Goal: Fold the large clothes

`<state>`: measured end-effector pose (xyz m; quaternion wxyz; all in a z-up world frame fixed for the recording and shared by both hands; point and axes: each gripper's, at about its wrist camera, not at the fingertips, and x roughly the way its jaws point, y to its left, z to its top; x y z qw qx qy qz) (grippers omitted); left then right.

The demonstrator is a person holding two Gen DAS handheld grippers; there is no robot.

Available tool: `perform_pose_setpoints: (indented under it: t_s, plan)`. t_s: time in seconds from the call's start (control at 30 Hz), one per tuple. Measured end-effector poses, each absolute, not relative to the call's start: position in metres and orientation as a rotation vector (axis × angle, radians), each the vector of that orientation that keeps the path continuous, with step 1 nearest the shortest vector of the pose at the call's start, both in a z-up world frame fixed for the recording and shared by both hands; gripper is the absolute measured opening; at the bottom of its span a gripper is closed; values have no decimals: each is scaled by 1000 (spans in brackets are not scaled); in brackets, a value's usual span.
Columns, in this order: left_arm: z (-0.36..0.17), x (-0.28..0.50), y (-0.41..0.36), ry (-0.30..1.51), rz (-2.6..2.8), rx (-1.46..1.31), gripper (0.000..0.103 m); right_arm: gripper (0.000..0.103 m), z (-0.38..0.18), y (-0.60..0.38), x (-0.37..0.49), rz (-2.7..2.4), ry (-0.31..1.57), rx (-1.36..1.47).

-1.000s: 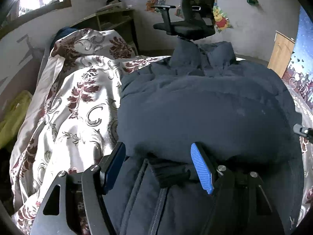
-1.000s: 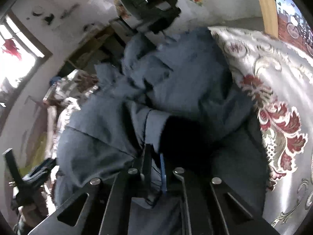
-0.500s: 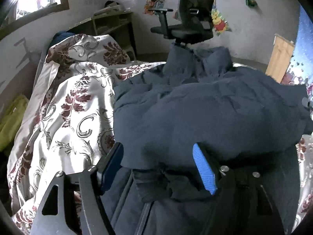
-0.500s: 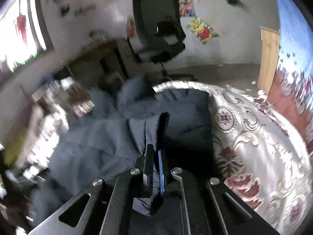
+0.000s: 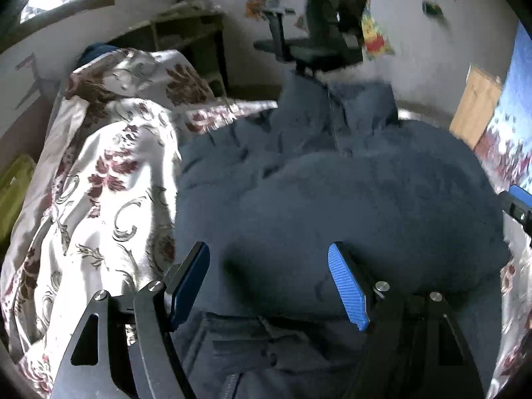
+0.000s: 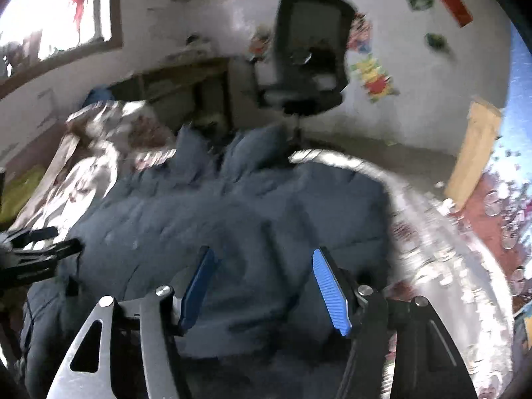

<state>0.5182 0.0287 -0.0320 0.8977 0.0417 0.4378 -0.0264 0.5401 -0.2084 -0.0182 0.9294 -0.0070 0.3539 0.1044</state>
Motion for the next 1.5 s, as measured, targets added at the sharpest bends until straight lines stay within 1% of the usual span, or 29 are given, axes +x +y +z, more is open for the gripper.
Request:
perform_pose_setpoints:
  t_s: [0.1, 0.2, 0.37, 0.4, 0.43, 0.5, 0.53, 0.67, 0.73, 0.8, 0.83, 0.9, 1.0, 1.13, 1.23, 1.3, 1.5]
  plan:
    - [-50, 523, 23, 968, -51, 110, 69, 59, -47, -200, 549, 243, 842, -8]
    - [-62, 526, 26, 1005, -43, 104, 76, 61, -66, -210, 553, 262, 903, 106]
    - [-54, 522, 37, 1006, -39, 26, 76, 61, -62, -231, 555, 296, 926, 254]
    - [-48, 519, 40, 990, -40, -8, 76, 65, -58, -235, 552, 305, 921, 268]
    - [-42, 514, 42, 969, -44, -40, 76, 73, -53, -239, 548, 317, 911, 280]
    - [-28, 508, 41, 937, -46, -83, 76, 84, -41, -246, 540, 337, 876, 283]
    - [-19, 503, 42, 913, -44, -107, 77, 87, -36, -251, 536, 351, 857, 286]
    - [13, 493, 30, 860, -32, -151, 86, 96, -17, -269, 526, 396, 820, 300]
    - [33, 483, 20, 813, -29, -128, 88, 100, -7, -278, 524, 431, 802, 286]
    - [49, 476, 9, 783, -24, -100, 93, 103, 4, -286, 524, 460, 772, 264]
    - [56, 473, 3, 779, -20, -96, 96, 103, 9, -293, 521, 463, 753, 253]
    - [70, 469, -5, 791, -19, -137, 98, 103, 19, -301, 522, 463, 731, 228]
    - [83, 472, -3, 816, 28, -240, 101, 103, 30, -307, 524, 450, 753, 188]
    - [99, 498, 4, 801, 63, -333, 102, 103, 46, -314, 540, 459, 758, 195]
    - [106, 533, 6, 755, 48, -297, 102, 103, 50, -315, 567, 431, 759, 223]
    - [104, 560, 8, 719, 48, -249, 102, 103, 49, -313, 588, 396, 755, 222]
    - [65, 649, 28, 722, 26, -215, 102, 103, 40, -295, 674, 290, 788, 228]
